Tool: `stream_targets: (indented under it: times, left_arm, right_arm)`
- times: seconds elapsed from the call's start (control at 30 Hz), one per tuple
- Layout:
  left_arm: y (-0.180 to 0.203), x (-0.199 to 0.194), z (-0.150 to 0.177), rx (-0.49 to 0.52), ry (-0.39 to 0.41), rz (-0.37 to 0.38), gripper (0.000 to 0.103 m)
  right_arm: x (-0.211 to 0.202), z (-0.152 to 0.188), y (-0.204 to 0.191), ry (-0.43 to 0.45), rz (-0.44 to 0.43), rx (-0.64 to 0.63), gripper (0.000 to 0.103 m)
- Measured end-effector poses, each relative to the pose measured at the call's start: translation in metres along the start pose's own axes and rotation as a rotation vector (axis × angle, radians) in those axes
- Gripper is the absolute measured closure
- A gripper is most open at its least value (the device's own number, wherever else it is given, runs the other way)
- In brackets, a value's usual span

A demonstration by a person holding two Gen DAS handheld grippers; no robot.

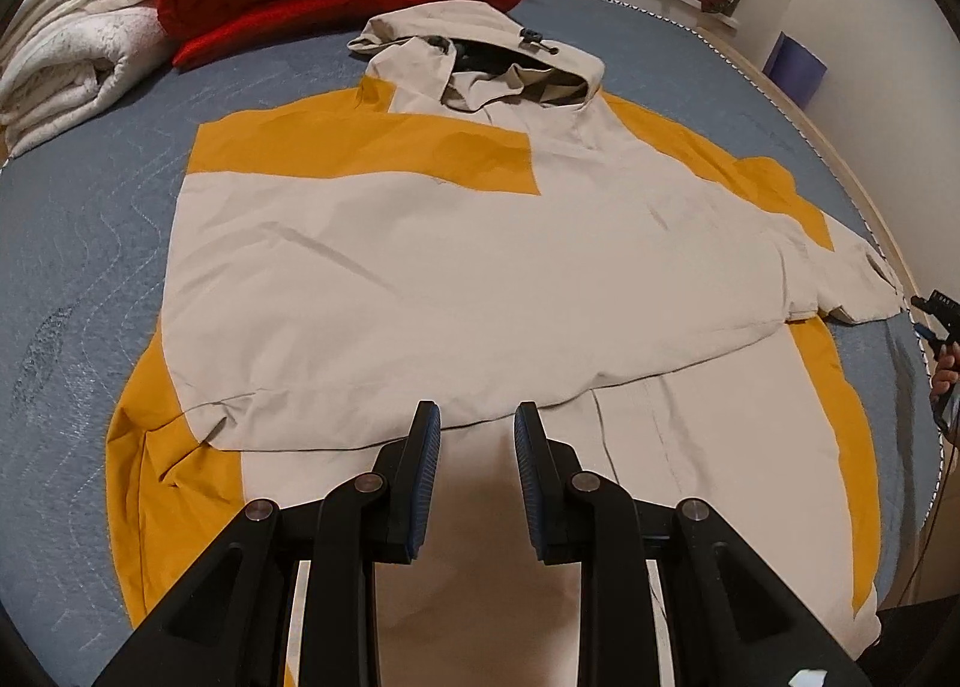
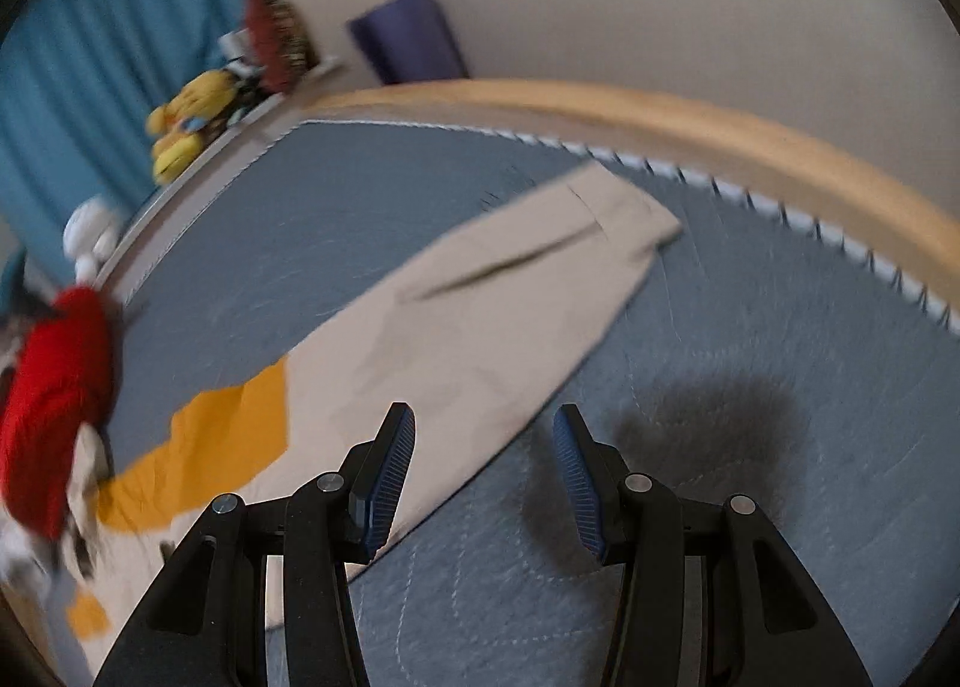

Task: Fold large clothes
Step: 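Grasp the sleeve cuff with the right gripper, fold it across the body, release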

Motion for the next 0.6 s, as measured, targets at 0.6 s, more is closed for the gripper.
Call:
stream_targets:
  times: [0.6]
  left_arm:
    - [-0.033, 0.015, -0.004, -0.061, -0.010, -0.010, 0.080]
  right_arm:
    - [0.088, -0.016, 0.037, -0.050, -0.042, 0.223, 0.064]
Point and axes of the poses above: each gripper's, at about its wrist camera, not at the fingertips, and x roughly the way its jaws point, y to its right, z to its underside, the point moved 4 cm from there along x, roughly the way its jaws point, and after that the axes turned 10 degrees about x, right-handed, at the moved point
